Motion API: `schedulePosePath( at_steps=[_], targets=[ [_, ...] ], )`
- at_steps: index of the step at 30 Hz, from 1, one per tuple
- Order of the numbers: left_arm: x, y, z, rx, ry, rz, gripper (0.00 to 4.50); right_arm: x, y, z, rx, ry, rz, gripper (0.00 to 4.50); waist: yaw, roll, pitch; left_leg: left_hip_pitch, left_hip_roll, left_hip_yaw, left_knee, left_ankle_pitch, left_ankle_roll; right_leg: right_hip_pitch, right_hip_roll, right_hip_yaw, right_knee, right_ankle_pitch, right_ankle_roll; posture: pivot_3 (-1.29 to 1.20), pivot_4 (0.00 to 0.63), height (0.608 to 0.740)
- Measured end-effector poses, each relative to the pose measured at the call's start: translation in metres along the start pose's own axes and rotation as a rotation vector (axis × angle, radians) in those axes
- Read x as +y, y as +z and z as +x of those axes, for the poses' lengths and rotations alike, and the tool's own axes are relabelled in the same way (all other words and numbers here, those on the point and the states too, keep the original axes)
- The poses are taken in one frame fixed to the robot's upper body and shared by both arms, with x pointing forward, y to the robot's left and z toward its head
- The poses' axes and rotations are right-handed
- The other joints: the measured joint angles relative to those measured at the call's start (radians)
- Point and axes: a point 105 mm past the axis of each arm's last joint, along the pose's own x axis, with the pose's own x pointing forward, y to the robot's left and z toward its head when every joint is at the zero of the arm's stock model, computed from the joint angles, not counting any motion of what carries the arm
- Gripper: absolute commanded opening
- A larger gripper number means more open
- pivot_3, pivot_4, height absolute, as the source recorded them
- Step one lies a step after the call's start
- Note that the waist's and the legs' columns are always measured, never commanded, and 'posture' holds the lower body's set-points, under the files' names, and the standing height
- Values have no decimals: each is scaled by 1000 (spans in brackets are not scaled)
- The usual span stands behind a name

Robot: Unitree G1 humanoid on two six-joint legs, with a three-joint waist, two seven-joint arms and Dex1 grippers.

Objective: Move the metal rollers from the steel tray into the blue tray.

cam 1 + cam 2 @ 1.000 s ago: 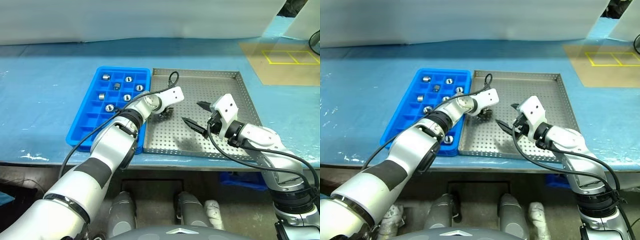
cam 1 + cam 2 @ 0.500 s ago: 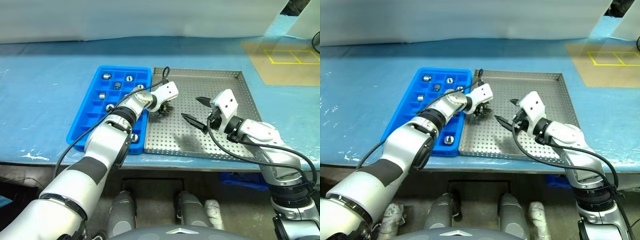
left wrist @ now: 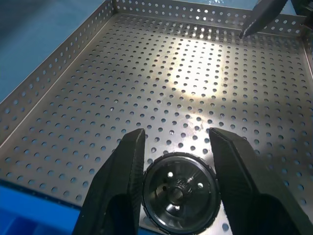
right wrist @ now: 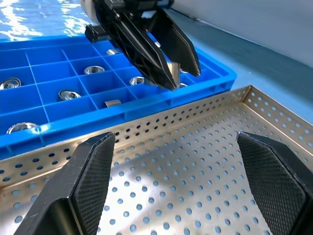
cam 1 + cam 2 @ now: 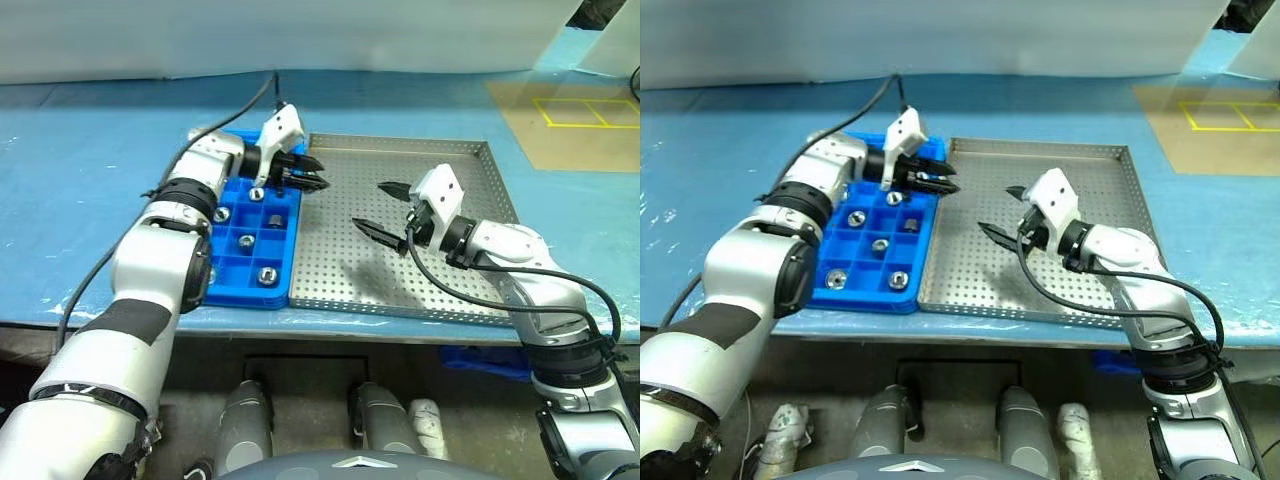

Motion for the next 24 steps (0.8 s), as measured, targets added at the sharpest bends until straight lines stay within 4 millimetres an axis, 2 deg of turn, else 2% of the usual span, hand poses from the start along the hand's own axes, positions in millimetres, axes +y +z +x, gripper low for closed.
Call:
schedulePosePath(
  at_steps=[5,8,9,12,16,18,24],
  targets=[
    [-2,-7,-48,14,-8,68,1748,5,5,13,-26,73,-11,4106,29,0,0,-1,0,1,-6,2,-3,-4,0,-1,1,0,0,-88,150,740],
    [-16,-23,-79,31,2,75,1748,12,6,24,-46,133,-13,4106,48,0,0,-2,2,1,-7,3,-4,-5,0,-2,2,0,-1,-24,150,740],
    [-18,-25,-80,32,0,70,1748,13,6,25,-47,138,-12,4106,54,0,0,-2,2,1,-7,3,-4,-5,0,-2,2,0,-1,-12,150,740],
    [-36,-43,-105,89,33,24,1748,26,6,41,-61,225,-15,4106,65,0,0,-5,3,0,-7,4,-6,-8,1,-4,4,-1,-2,53,150,740],
    [-52,-50,-123,117,92,-9,1748,37,17,59,-106,303,-14,4106,86,0,0,-8,6,0,-7,6,-10,-11,3,-6,7,-1,-2,118,150,740],
    [-57,-52,-126,118,118,-17,1748,39,24,63,-128,332,-30,4106,102,0,0,-8,6,0,-7,7,-11,-11,3,-7,8,-1,-2,135,150,740],
    [-70,-72,-127,154,195,-66,1748,47,18,68,-119,406,-33,4106,117,0,0,-6,6,-2,-6,10,-15,-11,4,-6,13,-1,-2,172,150,740]
  ],
)
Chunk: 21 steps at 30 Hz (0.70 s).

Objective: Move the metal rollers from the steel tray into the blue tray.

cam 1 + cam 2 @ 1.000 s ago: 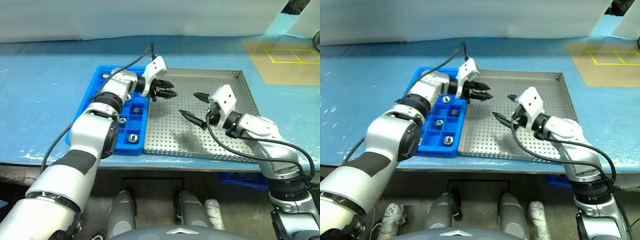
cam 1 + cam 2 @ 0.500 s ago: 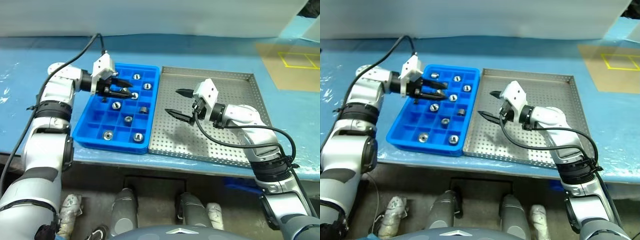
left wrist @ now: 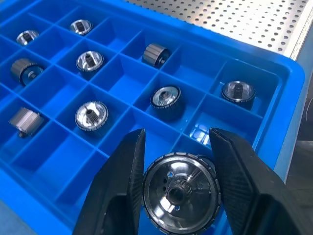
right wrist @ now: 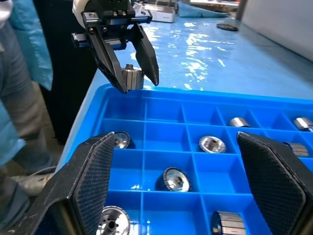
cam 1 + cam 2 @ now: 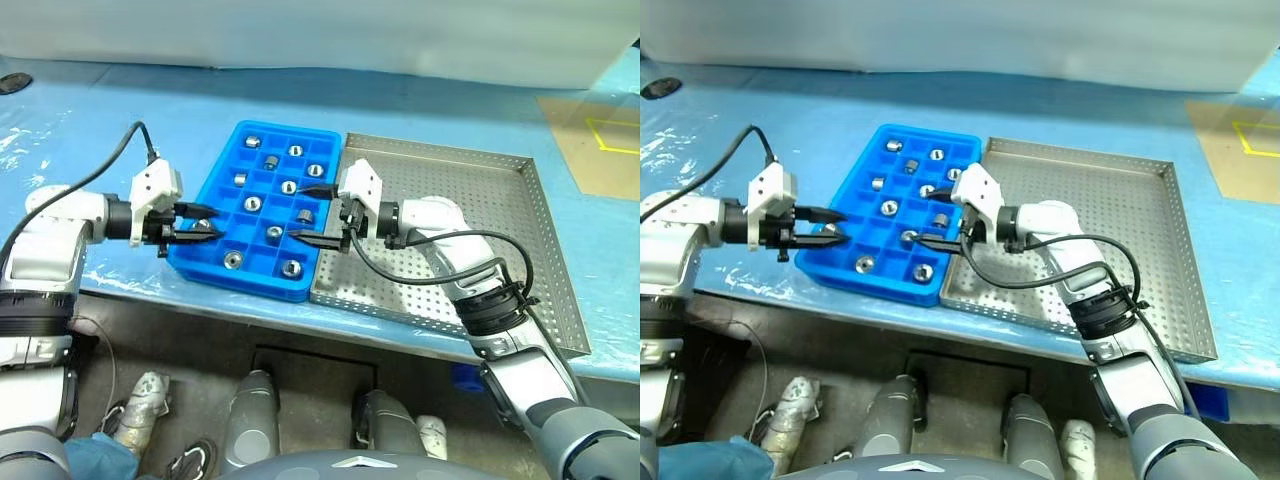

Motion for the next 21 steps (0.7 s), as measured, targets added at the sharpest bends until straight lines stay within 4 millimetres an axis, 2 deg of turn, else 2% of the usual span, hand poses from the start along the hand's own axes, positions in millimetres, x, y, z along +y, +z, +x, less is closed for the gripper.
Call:
schedulePosePath(
  at_steps=[3,7,10,21],
  targets=[
    [6,-3,0,3,71,4,1748,0,-2,0,5,8,-2,4106,3,0,0,1,0,-1,0,2,-3,0,2,0,2,0,0,175,150,740],
    [30,6,-2,-28,213,26,1748,1,-2,1,4,21,-3,4106,6,0,0,4,0,-3,-1,3,-5,0,5,1,5,0,0,158,150,740],
    [33,9,-3,-37,223,31,1748,1,-4,0,17,20,-8,4106,3,0,0,5,0,-5,-1,3,-5,1,5,3,4,0,0,147,150,740],
    [40,-22,-1,31,226,-63,1748,1,-12,-11,50,-14,3,4106,-3,-1,0,5,0,-4,-1,3,-5,1,6,2,4,-1,-2,83,150,740]
  ],
)
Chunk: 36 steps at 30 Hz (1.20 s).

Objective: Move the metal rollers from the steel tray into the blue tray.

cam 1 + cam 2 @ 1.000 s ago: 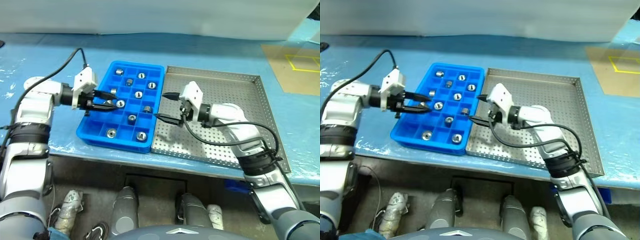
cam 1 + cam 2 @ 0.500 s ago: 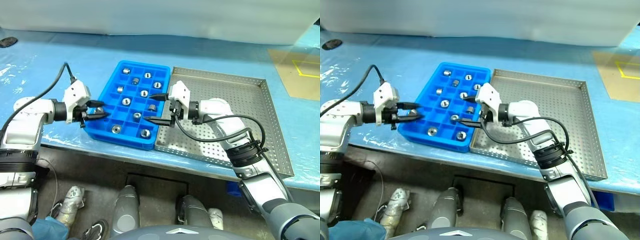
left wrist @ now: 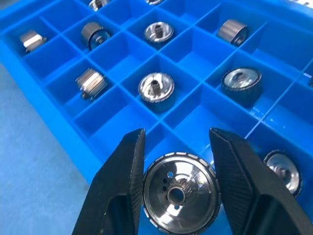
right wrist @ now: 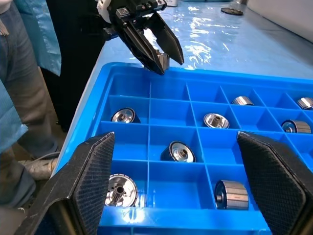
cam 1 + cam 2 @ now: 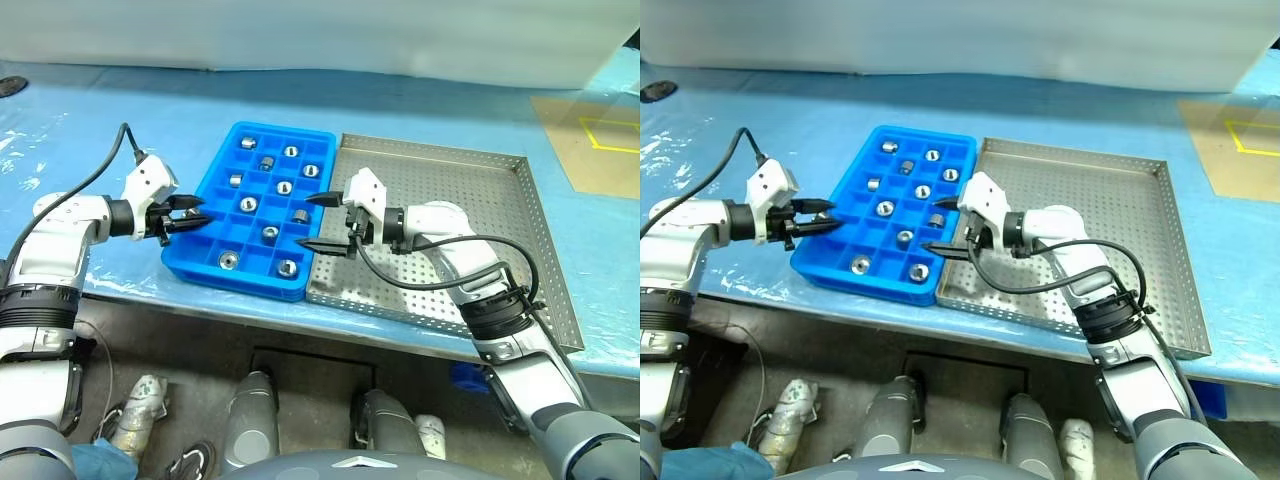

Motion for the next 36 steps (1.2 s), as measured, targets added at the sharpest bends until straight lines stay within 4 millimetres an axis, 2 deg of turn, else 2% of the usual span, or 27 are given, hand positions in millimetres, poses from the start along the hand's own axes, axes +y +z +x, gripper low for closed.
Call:
schedulePosePath(
  at_steps=[4,10,21,24,27,36],
  targets=[
    [10,-10,0,37,46,23,1748,-2,-2,-6,14,-27,-5,4106,0,0,0,1,0,0,0,0,0,1,0,0,0,0,0,83,150,740],
    [18,-11,10,50,92,68,1748,-2,-4,-9,25,-40,0,4106,-2,0,-1,7,0,0,0,0,0,4,0,2,1,0,0,80,150,740],
    [13,-8,16,41,73,59,1748,-3,-4,-9,25,-50,2,4106,-1,0,-1,7,0,0,0,0,0,5,-1,2,1,0,0,81,150,740],
    [3,-8,11,47,5,41,1748,-3,-4,-9,25,-50,2,4106,-2,0,-1,7,0,0,0,0,0,5,-1,2,1,0,0,83,150,740],
    [-13,-20,14,65,-78,-38,1748,-3,-4,-9,25,-50,2,4106,-2,0,-1,7,0,1,0,0,0,4,0,2,1,0,0,84,150,740],
    [-4,-24,14,81,-29,-28,1748,-3,-4,-8,24,-49,1,4106,-1,0,-1,9,1,1,0,0,0,5,0,2,2,0,0,81,150,740]
  ],
)
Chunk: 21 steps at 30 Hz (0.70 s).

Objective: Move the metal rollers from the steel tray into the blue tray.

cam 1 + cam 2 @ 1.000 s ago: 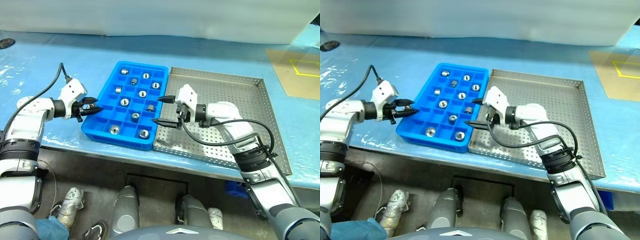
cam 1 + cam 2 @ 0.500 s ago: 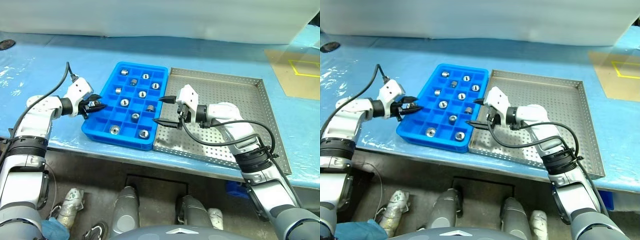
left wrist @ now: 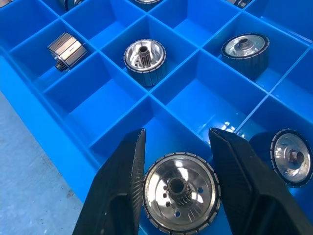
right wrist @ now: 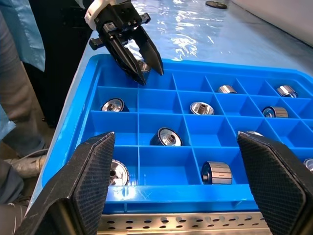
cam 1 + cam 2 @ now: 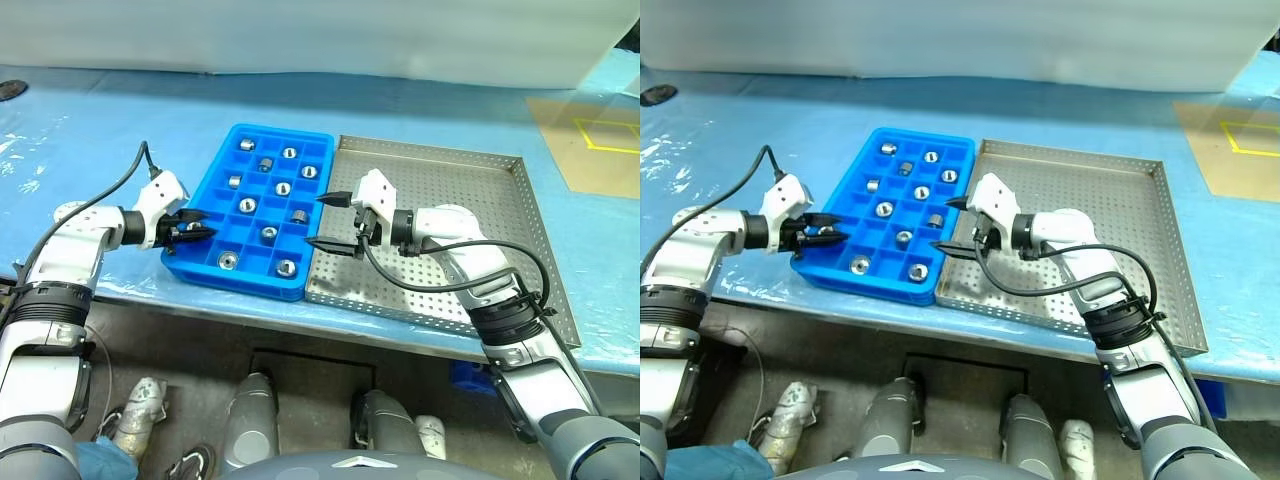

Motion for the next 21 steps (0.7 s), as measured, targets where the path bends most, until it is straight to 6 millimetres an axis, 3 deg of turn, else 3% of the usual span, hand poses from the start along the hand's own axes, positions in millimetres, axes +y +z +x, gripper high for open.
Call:
schedulePosePath(
  at_steps=[6,11,15,21],
  targets=[
    [4,-1,5,-7,13,-17,1748,0,0,0,1,-1,-1,4106,0,0,0,5,0,0,-1,0,-1,3,0,0,2,1,-2,76,150,740],
    [16,0,12,-26,102,-9,3340,0,-1,0,3,-3,-2,4106,3,0,0,11,1,-2,-4,1,-1,8,0,0,1,-2,3,72,150,740],
    [27,5,12,-46,159,-30,3340,0,-3,-1,9,-4,3,4106,-1,-1,0,11,0,-3,-3,2,-3,8,0,0,0,2,-2,66,150,740],
    [15,33,6,-129,41,-88,3340,0,-4,-1,12,-9,3,4106,-1,-1,0,-6,0,-2,-2,3,-4,-5,1,-3,-2,2,-3,60,150,740]
  ],
)
